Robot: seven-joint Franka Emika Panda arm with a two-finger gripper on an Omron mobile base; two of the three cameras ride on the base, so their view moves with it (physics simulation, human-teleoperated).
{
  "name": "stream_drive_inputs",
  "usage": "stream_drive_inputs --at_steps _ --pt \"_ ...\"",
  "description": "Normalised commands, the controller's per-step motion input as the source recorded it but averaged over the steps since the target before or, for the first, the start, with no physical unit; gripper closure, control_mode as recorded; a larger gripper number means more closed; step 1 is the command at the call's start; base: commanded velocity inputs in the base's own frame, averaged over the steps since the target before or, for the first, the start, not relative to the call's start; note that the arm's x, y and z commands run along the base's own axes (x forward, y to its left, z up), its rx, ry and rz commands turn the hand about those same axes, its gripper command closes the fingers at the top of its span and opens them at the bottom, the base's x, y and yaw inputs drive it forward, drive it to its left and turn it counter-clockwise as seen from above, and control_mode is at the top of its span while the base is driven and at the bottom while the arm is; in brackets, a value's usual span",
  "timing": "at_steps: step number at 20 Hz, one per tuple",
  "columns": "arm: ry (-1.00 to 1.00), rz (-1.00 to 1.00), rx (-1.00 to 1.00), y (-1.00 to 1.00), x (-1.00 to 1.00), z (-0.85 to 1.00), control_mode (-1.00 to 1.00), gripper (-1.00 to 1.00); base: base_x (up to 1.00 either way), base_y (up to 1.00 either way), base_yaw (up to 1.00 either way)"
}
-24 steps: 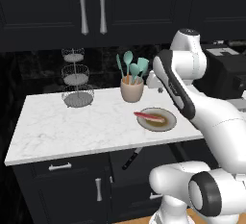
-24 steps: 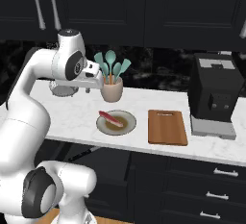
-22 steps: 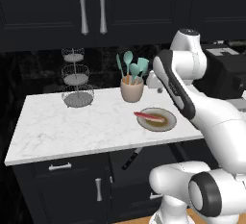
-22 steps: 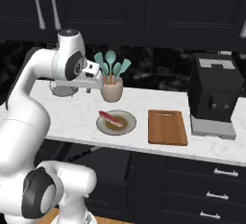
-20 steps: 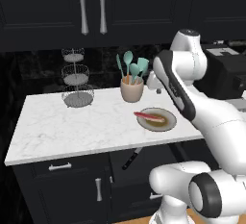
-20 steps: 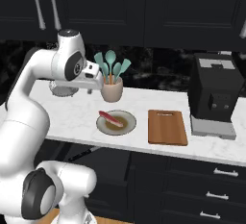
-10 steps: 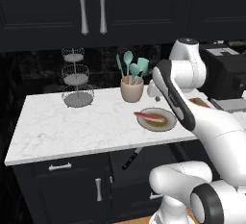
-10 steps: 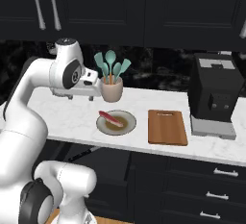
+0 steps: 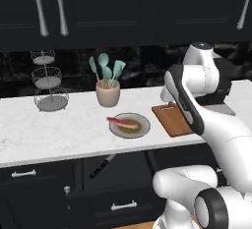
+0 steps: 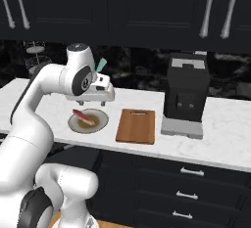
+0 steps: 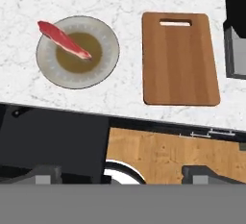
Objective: Pick up the knife from the drawer and place it on the cutting board. Then place the meat from the plate to the cutting board.
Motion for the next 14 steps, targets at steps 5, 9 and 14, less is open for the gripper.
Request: stream_drive_inputs --at_steps 5,9,14 --pt "0.00 0.00 0.00 0.00 0.00 0.00 1.00 -1.00 -0.02 -0.92 0.39" --pt "0.00 0.00 0.00 0.00 0.00 0.00 1.00 -1.00 -0.10 -0.41 0.77" --pt "0.00 0.00 0.00 0.00 0.00 0.00 1.00 -1.00 -0.22 -0.06 0.91"
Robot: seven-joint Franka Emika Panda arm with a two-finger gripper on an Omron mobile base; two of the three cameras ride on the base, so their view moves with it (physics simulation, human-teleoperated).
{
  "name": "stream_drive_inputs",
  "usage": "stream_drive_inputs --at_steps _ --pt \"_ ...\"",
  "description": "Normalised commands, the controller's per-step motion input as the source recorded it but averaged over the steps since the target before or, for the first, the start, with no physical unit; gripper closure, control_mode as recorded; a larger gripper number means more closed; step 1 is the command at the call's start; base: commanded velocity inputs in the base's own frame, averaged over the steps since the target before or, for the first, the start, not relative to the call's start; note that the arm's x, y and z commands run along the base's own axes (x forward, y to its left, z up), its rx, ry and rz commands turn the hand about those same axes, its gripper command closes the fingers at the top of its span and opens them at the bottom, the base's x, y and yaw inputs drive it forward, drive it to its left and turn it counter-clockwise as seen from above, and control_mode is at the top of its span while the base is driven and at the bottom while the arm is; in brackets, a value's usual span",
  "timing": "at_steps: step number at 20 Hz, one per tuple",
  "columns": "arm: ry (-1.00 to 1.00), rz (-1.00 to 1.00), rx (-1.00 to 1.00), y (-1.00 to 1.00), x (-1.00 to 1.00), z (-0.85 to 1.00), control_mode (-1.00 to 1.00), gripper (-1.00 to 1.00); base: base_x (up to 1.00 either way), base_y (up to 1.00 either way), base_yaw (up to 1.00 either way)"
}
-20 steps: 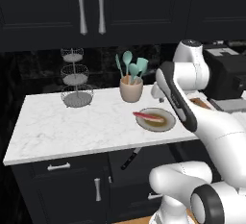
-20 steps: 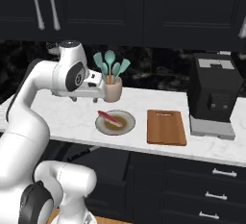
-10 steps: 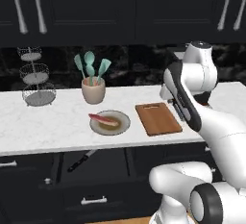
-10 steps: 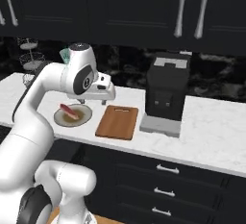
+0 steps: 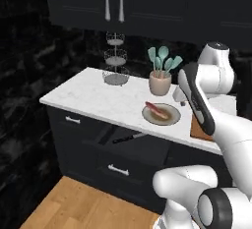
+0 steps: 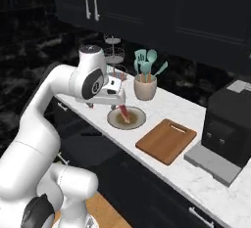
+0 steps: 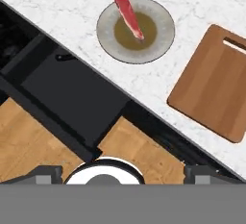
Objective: Pick up the knife from the drawer and place it on the cutting board. Then place the meat from the plate to the cutting board.
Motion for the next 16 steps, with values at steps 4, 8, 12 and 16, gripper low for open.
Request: stream_drive_inputs --at_steps 4,8,12,16 --pt "0.00 0.00 0.00 0.00 0.00 0.00 1.00 -1.00 -0.24 -0.12 0.89" --pt "0.00 0.00 0.00 0.00 0.00 0.00 1.00 -1.00 -0.23 -0.23 0.85" --pt "0.00 0.00 0.00 0.00 0.00 0.00 1.00 -1.00 -0.34 -0.41 0.77" --pt "0.00 0.00 0.00 0.00 0.00 0.00 1.00 -1.00 -0.29 -0.79 0.56"
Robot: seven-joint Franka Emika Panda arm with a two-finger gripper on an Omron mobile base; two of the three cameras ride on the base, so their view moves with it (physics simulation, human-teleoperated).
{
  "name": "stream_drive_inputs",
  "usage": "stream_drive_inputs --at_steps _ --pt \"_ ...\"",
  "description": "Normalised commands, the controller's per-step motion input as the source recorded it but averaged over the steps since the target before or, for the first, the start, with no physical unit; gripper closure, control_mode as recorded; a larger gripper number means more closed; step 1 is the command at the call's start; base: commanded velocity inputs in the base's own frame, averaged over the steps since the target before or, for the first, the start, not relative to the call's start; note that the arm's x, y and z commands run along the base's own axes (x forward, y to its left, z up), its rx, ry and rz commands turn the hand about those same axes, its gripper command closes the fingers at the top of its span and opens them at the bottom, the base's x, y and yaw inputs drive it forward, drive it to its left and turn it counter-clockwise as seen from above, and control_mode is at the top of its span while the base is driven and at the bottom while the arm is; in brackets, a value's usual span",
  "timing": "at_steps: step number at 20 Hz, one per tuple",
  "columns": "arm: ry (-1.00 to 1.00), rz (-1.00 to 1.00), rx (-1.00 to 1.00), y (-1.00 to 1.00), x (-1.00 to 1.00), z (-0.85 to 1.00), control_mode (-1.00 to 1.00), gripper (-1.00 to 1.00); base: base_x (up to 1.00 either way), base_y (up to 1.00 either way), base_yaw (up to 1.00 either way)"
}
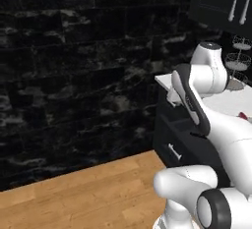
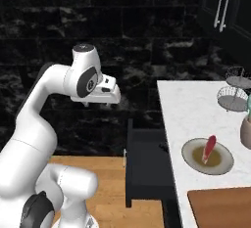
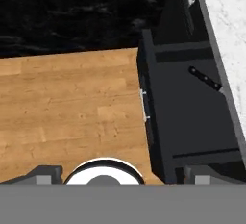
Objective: Pick up the knife from the drawer and place it on the cutting board. Then place the meat from the plate to the cutting board.
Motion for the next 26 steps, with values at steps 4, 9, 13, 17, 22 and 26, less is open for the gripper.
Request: stream_drive_inputs --at_steps 4,9,13,17,22,26 --pt "0.00 0.00 0.00 0.00 0.00 0.00 1.00 -1.00 -0.17 -0.99 0.23" --pt "0.00 0.00 0.00 0.00 0.00 0.00 1.00 -1.00 -0.37 -0.57 0.05" --pt "0.00 0.00 0.00 0.00 0.00 0.00 1.00 -1.00 -0.44 -0.20 0.00" --pt "0.00 0.00 0.00 0.00 0.00 0.00 -1.00 -1.00 0.00 0.00 0.00" --pt "0.00 0.00 0.00 0.00 0.00 0.00 -1.00 -1.00 0.00 0.00 0.00" --pt "0.10 -0.01 -0.01 0.41 0.33 -0.55 -1.00 -1.00 0.00 0.00 0.00"
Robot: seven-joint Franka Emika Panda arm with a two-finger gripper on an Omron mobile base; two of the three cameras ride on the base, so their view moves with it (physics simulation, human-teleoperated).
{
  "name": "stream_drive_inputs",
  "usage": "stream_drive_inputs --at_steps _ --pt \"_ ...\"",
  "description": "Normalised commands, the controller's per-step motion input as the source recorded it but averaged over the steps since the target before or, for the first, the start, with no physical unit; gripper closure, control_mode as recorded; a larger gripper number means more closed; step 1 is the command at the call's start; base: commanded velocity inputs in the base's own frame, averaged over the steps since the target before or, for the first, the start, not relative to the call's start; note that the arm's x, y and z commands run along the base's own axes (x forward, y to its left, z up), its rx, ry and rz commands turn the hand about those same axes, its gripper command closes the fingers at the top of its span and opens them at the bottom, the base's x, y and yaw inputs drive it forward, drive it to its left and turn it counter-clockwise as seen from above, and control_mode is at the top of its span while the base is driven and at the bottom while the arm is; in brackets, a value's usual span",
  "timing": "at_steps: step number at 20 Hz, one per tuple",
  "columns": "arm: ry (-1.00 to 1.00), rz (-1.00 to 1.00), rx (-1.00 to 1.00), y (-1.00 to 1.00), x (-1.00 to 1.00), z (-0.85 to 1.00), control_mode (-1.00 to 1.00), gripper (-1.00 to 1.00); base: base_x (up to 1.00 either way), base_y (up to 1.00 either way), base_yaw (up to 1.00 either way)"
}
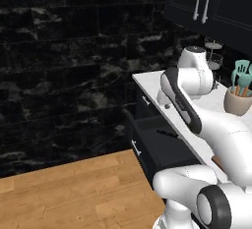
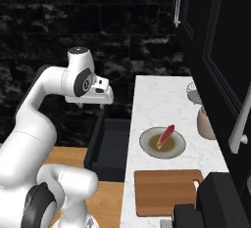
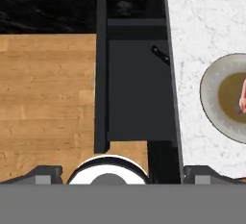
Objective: Pick up the knife from the drawer and place it on the cutting board. Then place the meat from the plate to the cutting board.
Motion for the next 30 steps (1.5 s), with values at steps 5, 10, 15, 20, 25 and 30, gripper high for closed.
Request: stream_drive_inputs --at_steps 5,10,15,20,25,30 --pt "0.12 0.00 -0.02 0.71 0.62 -1.00 -1.00 -1.00 0.00 0.00 0.00" --pt "0.15 0.00 -0.13 0.39 0.63 -1.00 -1.00 -1.00 0.00 0.00 0.00" --pt "0.04 0.00 -0.02 0.01 0.58 -0.99 -1.00 -1.00 0.00 0.00 0.00" --pt "0.05 0.00 0.04 0.00 0.30 -0.70 -1.00 -1.00 0.00 0.00 0.00" --pt "0.03 0.00 0.00 0.00 0.24 -0.78 -1.00 -1.00 0.00 0.00 0.00" --pt "0.02 0.00 -0.01 0.00 0.23 -0.71 -1.00 -1.00 0.00 0.00 0.00"
